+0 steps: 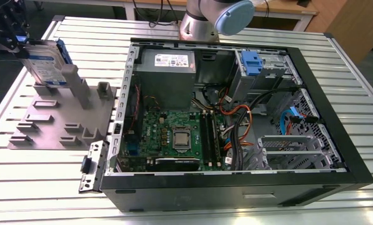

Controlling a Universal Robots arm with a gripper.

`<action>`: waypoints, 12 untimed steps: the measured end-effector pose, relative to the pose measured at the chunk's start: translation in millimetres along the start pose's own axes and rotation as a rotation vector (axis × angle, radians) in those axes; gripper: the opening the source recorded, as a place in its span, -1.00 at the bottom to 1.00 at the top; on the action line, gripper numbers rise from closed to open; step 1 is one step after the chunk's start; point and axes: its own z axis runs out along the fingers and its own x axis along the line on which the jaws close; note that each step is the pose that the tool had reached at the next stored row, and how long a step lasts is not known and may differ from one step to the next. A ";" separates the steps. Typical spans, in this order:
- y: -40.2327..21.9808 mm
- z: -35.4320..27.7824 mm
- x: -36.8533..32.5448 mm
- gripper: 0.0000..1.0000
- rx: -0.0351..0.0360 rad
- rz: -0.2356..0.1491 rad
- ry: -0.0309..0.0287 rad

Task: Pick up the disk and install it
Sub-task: 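Pick up the disk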

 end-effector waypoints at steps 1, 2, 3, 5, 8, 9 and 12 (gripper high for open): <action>0.1 -4.2 -0.1 -0.27 -0.0001 0.000 0.0000; 0.1 -4.3 -0.1 -0.27 -0.0001 0.000 0.0000; 0.1 -4.5 -0.1 -0.27 0.0000 0.000 0.0000; 0.1 -5.0 -0.1 -0.27 0.0000 0.000 0.0000; 0.2 -5.8 -0.2 -0.27 -0.0001 0.000 0.0000; 0.2 -6.0 -0.2 -0.27 -0.0001 0.000 0.0000; 0.2 -6.8 -0.2 -0.27 0.0000 0.000 0.0000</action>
